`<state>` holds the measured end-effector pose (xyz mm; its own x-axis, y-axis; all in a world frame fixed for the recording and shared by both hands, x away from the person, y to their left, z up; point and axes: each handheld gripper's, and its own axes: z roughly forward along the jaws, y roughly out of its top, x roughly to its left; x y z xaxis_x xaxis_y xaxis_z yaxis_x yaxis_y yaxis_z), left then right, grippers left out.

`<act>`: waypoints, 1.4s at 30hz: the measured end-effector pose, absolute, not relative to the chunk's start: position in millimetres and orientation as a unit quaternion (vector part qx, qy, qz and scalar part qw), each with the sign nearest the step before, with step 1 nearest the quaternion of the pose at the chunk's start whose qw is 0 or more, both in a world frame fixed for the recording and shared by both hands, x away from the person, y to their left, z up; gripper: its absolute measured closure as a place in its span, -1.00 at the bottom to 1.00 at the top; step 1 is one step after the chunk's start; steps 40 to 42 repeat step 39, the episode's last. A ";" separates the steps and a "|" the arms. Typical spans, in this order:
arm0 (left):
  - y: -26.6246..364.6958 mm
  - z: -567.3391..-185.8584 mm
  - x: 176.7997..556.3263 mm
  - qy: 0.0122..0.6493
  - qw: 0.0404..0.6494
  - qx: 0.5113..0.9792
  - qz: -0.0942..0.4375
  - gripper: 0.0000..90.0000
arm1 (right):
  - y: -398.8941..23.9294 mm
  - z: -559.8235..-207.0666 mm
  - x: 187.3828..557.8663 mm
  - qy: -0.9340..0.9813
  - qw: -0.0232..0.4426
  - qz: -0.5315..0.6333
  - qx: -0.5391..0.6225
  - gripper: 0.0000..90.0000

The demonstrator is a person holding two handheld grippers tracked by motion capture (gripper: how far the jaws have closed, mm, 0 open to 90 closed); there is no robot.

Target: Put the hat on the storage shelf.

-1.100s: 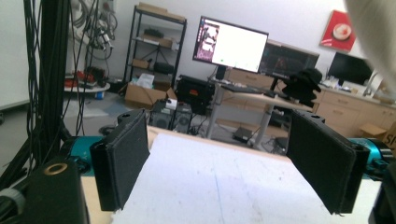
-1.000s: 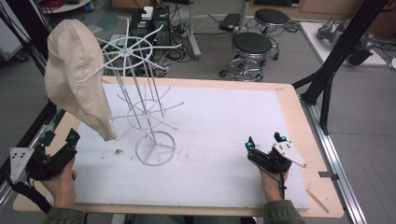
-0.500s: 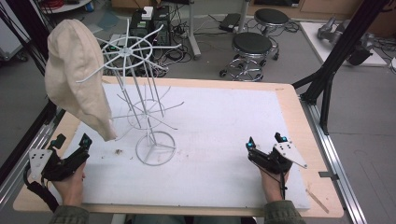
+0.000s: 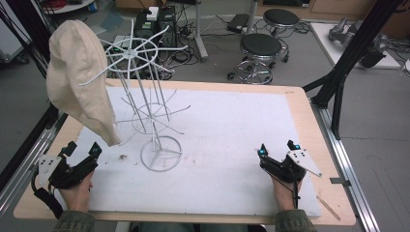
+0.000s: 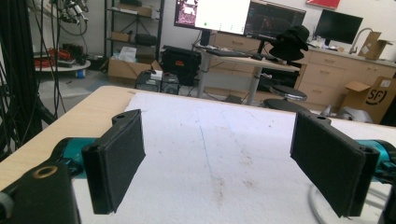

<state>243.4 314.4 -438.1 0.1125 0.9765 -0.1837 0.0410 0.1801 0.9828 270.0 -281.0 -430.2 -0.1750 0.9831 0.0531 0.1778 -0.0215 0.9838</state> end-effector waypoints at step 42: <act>316.9 -441.0 245.4 0.531 0.561 0.502 0.389 -0.60 | -278.0 -433.7 272.7 0.590 0.384 0.505 0.499 -0.92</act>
